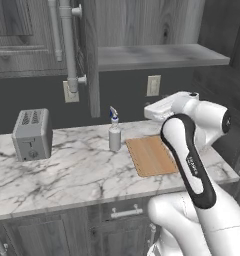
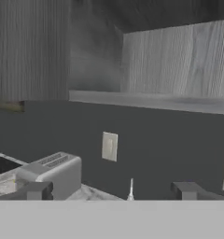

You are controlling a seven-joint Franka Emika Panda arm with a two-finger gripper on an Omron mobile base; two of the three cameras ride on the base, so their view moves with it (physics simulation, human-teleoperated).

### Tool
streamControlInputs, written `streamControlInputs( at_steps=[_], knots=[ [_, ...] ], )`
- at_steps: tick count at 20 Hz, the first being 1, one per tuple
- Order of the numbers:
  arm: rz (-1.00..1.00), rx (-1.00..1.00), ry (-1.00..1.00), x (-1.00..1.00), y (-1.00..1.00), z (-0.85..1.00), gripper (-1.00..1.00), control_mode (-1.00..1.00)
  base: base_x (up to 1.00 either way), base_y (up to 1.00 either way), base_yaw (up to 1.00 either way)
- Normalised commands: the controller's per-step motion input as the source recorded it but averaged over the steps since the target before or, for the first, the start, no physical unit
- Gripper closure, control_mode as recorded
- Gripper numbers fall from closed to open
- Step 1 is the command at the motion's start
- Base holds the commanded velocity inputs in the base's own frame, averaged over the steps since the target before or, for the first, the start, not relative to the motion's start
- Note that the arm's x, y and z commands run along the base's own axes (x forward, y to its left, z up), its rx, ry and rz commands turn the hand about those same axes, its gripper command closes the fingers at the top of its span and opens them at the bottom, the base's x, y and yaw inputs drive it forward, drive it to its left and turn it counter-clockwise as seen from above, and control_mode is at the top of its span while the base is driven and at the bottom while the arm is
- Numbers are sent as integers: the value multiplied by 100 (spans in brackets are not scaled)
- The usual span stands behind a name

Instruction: Grab the spray bottle from the cabinet, then place it next to the cutting board for sanitizing. Then grab the dish brush from the countertop next to the sink and place it next to the cutting board.

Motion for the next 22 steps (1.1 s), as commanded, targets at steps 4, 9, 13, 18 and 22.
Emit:
streamControlInputs(
  at_steps=[4,9,13,18,22],
  knots=[
    [-18,-11,11,-78,-24,68,-100,-100,0,0,0],
    [-23,-13,12,-66,-19,67,-100,-100,0,0,0],
    [-26,-9,23,-61,-27,56,-100,-100,0,0,0],
    [-34,0,25,-67,-32,18,-100,-100,0,0,0],
    [-14,6,-4,-38,0,-18,-100,-100,0,0,0]
  ],
)
